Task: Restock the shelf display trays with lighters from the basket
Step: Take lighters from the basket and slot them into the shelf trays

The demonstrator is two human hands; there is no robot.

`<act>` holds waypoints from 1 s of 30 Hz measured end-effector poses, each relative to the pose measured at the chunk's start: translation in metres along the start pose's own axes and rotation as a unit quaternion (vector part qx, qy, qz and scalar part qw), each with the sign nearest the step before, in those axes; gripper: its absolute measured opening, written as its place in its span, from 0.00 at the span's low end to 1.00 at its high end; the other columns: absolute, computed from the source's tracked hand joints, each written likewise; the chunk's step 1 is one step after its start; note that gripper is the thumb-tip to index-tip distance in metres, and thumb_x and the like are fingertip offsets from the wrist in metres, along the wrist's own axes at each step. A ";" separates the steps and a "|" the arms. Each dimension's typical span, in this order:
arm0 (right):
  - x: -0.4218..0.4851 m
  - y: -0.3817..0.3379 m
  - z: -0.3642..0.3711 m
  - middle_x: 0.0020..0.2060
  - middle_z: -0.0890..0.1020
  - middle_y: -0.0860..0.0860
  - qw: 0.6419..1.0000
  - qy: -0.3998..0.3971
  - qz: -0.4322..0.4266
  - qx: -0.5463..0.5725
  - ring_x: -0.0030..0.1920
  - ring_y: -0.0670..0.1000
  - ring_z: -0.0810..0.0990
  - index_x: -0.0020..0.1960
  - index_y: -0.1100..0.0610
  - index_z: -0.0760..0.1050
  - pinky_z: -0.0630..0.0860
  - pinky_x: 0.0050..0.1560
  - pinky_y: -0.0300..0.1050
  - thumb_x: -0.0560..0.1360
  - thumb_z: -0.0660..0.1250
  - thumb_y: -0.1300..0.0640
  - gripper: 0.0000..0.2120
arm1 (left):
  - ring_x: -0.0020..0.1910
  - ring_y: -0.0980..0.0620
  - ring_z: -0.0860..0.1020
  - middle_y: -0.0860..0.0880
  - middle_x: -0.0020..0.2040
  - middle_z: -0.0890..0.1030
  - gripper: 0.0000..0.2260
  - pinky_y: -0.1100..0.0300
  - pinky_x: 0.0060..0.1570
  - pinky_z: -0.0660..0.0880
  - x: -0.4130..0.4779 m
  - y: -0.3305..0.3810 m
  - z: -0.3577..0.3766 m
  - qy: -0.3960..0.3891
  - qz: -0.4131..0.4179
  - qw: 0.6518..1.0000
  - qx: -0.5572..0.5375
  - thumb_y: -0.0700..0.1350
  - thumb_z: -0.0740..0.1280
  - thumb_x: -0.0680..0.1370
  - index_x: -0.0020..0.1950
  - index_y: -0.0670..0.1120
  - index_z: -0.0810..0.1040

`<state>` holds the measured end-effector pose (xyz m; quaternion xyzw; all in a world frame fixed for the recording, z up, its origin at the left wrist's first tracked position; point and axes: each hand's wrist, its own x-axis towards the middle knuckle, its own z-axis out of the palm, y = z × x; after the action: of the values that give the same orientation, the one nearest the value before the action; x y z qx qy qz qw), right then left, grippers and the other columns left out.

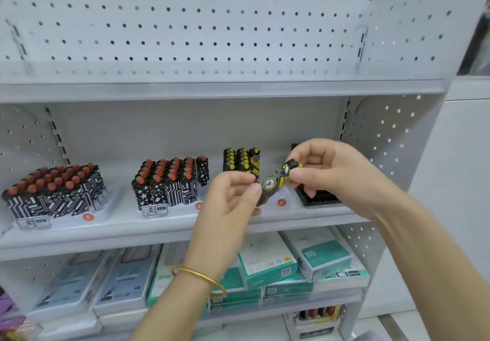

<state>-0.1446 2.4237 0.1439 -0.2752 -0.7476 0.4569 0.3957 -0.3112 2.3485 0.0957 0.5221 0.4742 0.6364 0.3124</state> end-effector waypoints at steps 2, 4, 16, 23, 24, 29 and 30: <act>0.005 0.000 -0.010 0.37 0.81 0.56 0.996 0.073 -0.006 -0.058 0.34 0.48 0.79 0.43 0.58 0.76 0.72 0.30 0.39 0.70 0.71 0.67 0.06 | 0.49 0.59 0.77 0.54 0.50 0.76 0.08 0.64 0.50 0.75 0.004 -0.009 -0.001 0.077 0.129 0.972 0.183 0.39 0.67 0.75 0.50 0.50 0.73; 0.016 0.001 -0.009 0.39 0.80 0.55 0.978 0.127 -0.026 -0.163 0.36 0.50 0.79 0.43 0.55 0.76 0.74 0.31 0.39 0.71 0.70 0.65 0.07 | 0.54 0.55 0.72 0.54 0.53 0.71 0.14 0.59 0.56 0.73 0.008 -0.019 -0.004 0.113 0.202 0.926 0.297 0.39 0.70 0.73 0.55 0.49 0.71; 0.072 0.024 0.026 0.48 0.77 0.55 0.898 0.067 -0.116 -0.420 0.48 0.57 0.76 0.55 0.57 0.75 0.74 0.48 0.49 0.74 0.65 0.63 0.10 | 0.65 0.49 0.70 0.48 0.67 0.71 0.36 0.58 0.63 0.68 0.023 -0.033 -0.004 0.050 0.111 0.923 0.366 0.43 0.72 0.72 0.74 0.47 0.55; 0.080 0.025 0.028 0.44 0.71 0.52 0.910 0.055 -0.079 -0.403 0.45 0.56 0.76 0.54 0.57 0.78 0.74 0.48 0.47 0.72 0.68 0.64 0.11 | 0.64 0.46 0.70 0.45 0.64 0.72 0.35 0.61 0.58 0.64 0.026 -0.032 0.003 0.070 0.084 0.926 0.362 0.41 0.73 0.71 0.73 0.43 0.58; 0.081 0.027 0.028 0.45 0.71 0.53 0.907 0.061 -0.074 -0.411 0.46 0.57 0.76 0.55 0.57 0.79 0.74 0.49 0.46 0.72 0.68 0.64 0.12 | 0.62 0.45 0.71 0.44 0.63 0.73 0.34 0.61 0.56 0.65 0.027 -0.033 0.004 0.073 0.086 0.924 0.364 0.40 0.72 0.71 0.72 0.42 0.59; 0.075 0.040 0.035 0.49 0.76 0.56 0.904 0.098 -0.076 -0.408 0.48 0.58 0.77 0.55 0.57 0.79 0.74 0.50 0.48 0.72 0.67 0.64 0.12 | 0.58 0.45 0.73 0.43 0.58 0.75 0.30 0.56 0.55 0.70 0.031 -0.035 0.006 0.077 0.075 0.927 0.360 0.38 0.71 0.71 0.69 0.42 0.62; 0.074 0.040 0.036 0.49 0.76 0.56 0.908 0.106 -0.073 -0.400 0.47 0.58 0.77 0.55 0.57 0.79 0.75 0.50 0.48 0.72 0.67 0.64 0.12 | 0.57 0.44 0.73 0.43 0.58 0.75 0.29 0.55 0.56 0.70 0.031 -0.034 0.006 0.077 0.068 0.928 0.359 0.38 0.71 0.71 0.69 0.41 0.62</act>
<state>-0.2128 2.4816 0.1230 -0.4018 -0.8393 0.0580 0.3616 -0.3169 2.3905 0.0753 0.5796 0.6568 0.4819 0.0222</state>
